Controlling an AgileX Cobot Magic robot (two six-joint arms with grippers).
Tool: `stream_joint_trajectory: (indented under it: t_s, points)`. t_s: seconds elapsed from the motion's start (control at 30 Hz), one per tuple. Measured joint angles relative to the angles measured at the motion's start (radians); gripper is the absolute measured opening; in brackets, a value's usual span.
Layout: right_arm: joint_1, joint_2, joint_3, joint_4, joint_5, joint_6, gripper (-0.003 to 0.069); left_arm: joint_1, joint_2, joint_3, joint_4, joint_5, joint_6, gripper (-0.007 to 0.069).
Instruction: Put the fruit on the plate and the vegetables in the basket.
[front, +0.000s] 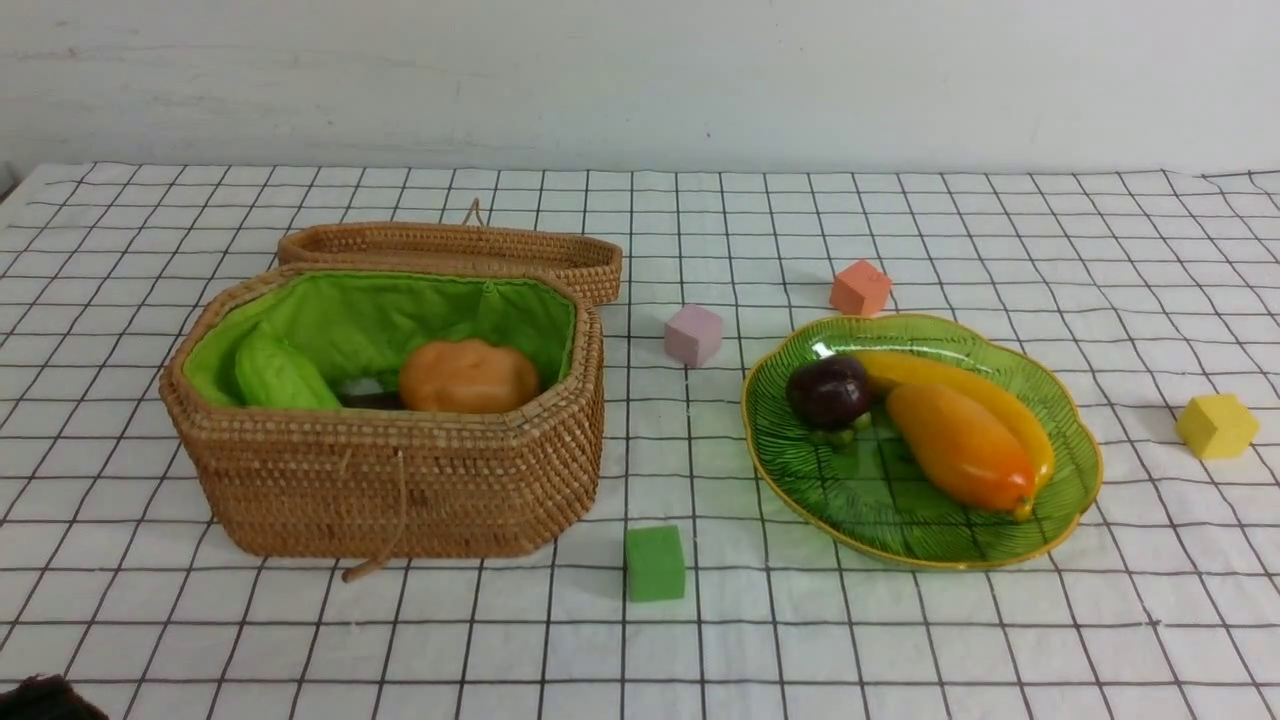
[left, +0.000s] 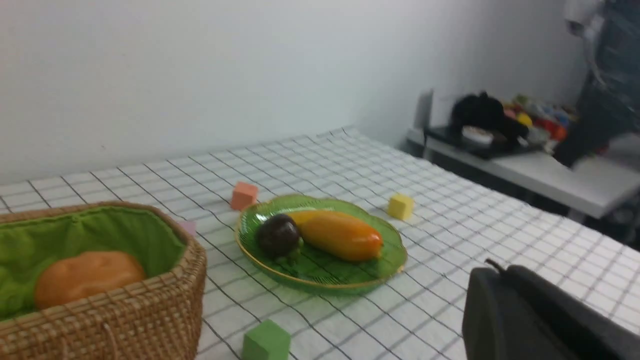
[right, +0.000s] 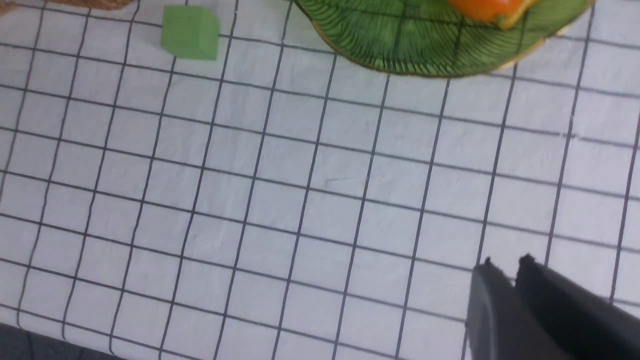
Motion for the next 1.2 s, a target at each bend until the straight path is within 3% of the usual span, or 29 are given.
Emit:
stream_joint_trajectory:
  t_s: [0.33, 0.5, 0.8, 0.87, 0.97, 1.07, 1.2]
  points:
    - [0.0, -0.526, 0.391, -0.078, -0.22, 0.184, 0.0074, 0.0, -0.063, 0.199, 0.06, -0.114, -0.035, -0.0013]
    - [0.0, -0.56, 0.495, -0.083, -0.335, 0.254, 0.0082, 0.0, -0.063, 0.263, 0.061, -0.106, -0.035, -0.0013]
    - [0.0, -0.56, 0.574, -0.084, -0.346, 0.275, 0.0092, 0.0, -0.063, 0.307, 0.063, -0.056, -0.037, -0.0013]
    - [0.0, -0.56, 0.574, -0.136, -0.359, 0.272, 0.0095, 0.0, -0.063, 0.314, 0.064, -0.043, -0.037, -0.0013]
    - [-0.002, -0.573, 0.603, -0.277, -0.466, 0.262, 0.0098, 0.0, -0.063, 0.315, 0.065, -0.031, -0.037, -0.0013]
    - [-0.044, -0.646, 0.712, -0.377, -0.677, 0.258, 0.0101, 0.0, -0.063, 0.315, 0.065, -0.024, -0.037, -0.0013]
    - [-0.115, -0.747, 0.878, -0.404, -0.887, 0.303, 0.0079, 0.0, -0.063, 0.315, 0.065, -0.024, -0.037, -0.0013]
